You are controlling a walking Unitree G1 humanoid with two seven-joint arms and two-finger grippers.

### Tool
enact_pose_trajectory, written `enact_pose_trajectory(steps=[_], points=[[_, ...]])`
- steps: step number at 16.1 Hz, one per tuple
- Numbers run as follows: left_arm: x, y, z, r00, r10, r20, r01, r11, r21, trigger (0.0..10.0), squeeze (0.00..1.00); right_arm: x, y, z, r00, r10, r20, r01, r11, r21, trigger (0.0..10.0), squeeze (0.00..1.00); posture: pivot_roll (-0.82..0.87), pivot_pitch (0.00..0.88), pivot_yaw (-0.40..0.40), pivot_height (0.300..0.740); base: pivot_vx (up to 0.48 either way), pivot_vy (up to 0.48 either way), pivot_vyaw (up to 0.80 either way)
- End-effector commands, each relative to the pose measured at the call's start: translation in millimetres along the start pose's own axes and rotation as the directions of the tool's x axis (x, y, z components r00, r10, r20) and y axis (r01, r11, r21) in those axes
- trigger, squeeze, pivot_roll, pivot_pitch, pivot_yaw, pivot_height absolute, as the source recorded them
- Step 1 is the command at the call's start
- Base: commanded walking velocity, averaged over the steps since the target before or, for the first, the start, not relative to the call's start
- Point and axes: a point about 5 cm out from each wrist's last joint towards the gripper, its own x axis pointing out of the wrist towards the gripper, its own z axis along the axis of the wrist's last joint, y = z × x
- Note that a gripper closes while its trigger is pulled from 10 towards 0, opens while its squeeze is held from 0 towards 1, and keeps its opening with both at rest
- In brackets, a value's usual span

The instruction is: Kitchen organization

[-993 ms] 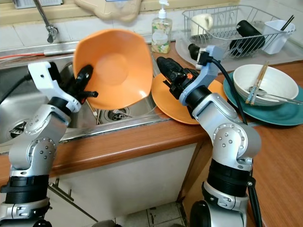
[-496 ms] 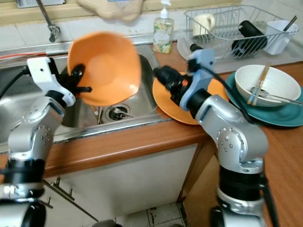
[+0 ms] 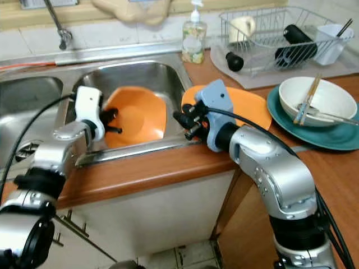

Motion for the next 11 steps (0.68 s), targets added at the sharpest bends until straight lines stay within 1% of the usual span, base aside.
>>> enact_pose_trajectory(steps=[1,2,3,4,5,8,9,10,11], points=[[2.9,-0.9,9.9,1.000,-0.016,0.009,0.016,0.999,0.032,7.3,0.00,-1.5,2.4,-2.1,1.000,-0.003,-0.013,0.003,1.000,-0.014,10.0,0.00,-0.06,0.000,0.094,0.740,0.000,0.000,0.00],[4.8,-1.6,5.9,0.999,-0.023,-0.029,0.025,0.999,0.042,10.0,0.00,-2.0,1.6,-3.2,1.000,-0.011,-0.020,0.011,1.000,-0.013,10.0,0.00,-0.06,0.000,0.094,0.740,0.000,0.000,0.00],[6.1,-1.7,1.8,0.998,-0.026,-0.065,0.030,0.998,0.057,10.0,0.00,-2.2,0.7,-4.3,0.999,-0.020,-0.026,0.020,1.000,-0.009,10.0,0.00,-0.06,0.000,0.094,0.740,0.000,0.000,0.00],[6.5,-1.3,-1.4,0.996,-0.029,-0.086,0.034,0.998,0.053,10.0,0.00,-2.6,0.4,-5.5,0.999,-0.028,-0.031,0.028,1.000,-0.005,10.0,0.00,-0.07,0.000,0.095,0.740,0.000,0.000,0.00],[7.0,0.1,-2.8,0.995,-0.026,-0.091,0.031,0.998,0.054,10.0,1.00,-2.6,-0.1,-6.6,0.999,-0.036,-0.035,0.036,0.999,-0.003,10.0,0.00,-0.06,0.000,0.093,0.740,0.000,0.000,0.00],[7.6,3.7,-2.1,0.997,-0.021,-0.077,0.027,0.997,0.070,10.0,1.00,-1.7,-4.7,-8.6,0.996,-0.079,-0.046,0.080,0.997,0.012,10.0,0.00,-0.06,0.000,0.089,0.740,0.000,0.000,0.00],[6.6,4.6,1.0,0.999,-0.027,-0.045,0.030,0.997,0.073,10.0,1.00,-1.5,-6.4,-9.3,0.994,-0.096,-0.048,0.097,0.995,0.017,10.0,0.00,-0.06,0.000,0.085,0.740,0.000,0.000,0.00],[5.0,5.4,7.5,0.999,-0.037,0.019,0.035,0.996,0.076,10.0,1.00,-1.2,-8.3,-10.0,0.992,-0.118,-0.049,0.119,0.993,0.020,10.0,0.00,-0.06,0.000,0.085,0.740,0.000,0.000,0.00],[3.6,5.7,10.9,0.997,-0.045,0.055,0.040,0.996,0.077,10.0,1.00,-1.4,-9.1,-10.3,0.990,-0.130,-0.049,0.132,0.991,0.023,10.0,0.00,-0.06,0.000,0.082,0.740,0.000,0.000,0.00]])
